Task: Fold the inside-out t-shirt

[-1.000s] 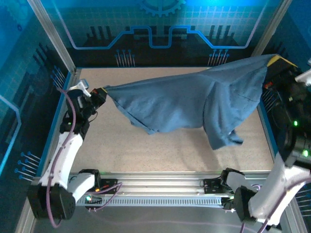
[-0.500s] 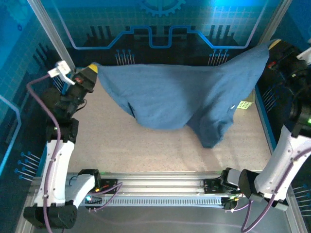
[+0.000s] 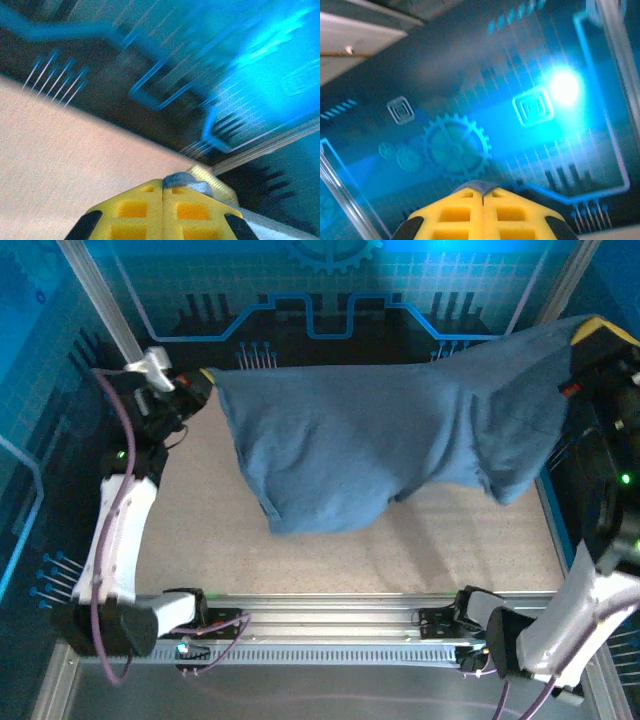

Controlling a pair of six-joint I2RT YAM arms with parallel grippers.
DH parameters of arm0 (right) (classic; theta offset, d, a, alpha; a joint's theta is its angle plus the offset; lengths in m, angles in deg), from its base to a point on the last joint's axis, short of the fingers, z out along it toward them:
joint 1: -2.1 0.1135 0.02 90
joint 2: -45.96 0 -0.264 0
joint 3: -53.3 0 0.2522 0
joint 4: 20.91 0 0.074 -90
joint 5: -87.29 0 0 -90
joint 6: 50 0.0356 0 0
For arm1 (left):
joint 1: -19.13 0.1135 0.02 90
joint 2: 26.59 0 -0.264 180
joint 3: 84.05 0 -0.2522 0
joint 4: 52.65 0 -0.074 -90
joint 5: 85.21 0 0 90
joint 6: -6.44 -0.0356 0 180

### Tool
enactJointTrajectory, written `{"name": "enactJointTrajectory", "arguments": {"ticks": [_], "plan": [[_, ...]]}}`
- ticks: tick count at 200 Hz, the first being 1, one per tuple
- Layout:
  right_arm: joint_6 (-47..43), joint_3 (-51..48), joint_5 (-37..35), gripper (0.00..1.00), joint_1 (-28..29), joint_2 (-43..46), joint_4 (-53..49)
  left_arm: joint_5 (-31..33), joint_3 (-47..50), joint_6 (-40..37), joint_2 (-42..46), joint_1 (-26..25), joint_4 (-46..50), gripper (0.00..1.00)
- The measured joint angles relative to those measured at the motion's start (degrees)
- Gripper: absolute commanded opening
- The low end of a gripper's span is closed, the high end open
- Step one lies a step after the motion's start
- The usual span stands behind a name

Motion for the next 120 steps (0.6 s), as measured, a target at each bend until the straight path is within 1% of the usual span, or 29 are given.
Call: {"name": "enactJointTrajectory", "arguments": {"ticks": [6, 17, 31, 40, 70, 103, 120], "plan": [[0.0, -1.7, 0.8, 0.0, 0.0, -0.8, -0.1, -0.2, 1.6, 0.1, -1.2, 0.0, 1.1, 0.0], [0.0, -4.8, 2.0, 0.0, 0.0, -2.4, 0.0, -0.4, 5.2, 0.3, -0.7, 0.0, 1.8, 0.0], [0.0, -8.0, 3.0, 0.0, 0.0, -4.2, -0.1, 0.2, 9.6, 0.5, 2.9, 0.0, 2.5, 0.0], [0.0, -10.1, 3.5, 0.0, 0.0, -4.9, -0.1, 1.0, 10.6, 0.4, 5.9, 0.0, 3.2, 0.0], [-0.1, -12.8, 4.2, 0.0, 0.6, -5.3, 0.1, 3.3, 10.0, -0.2, 13.5, 0.0, 1.3, 0.0], [-0.2, -11.7, 4.4, 0.0, 2.1, -5.6, 1.2, 5.1, 4.9, -1.5, 12.5, 0.0, 1.7, 0.0], [-0.3, -10.5, 3.7, 0.0, 2.1, -5.5, 1.1, 5.0, 4.0, -1.7, 12.3, 0.1, 1.7, 0.0]]}}
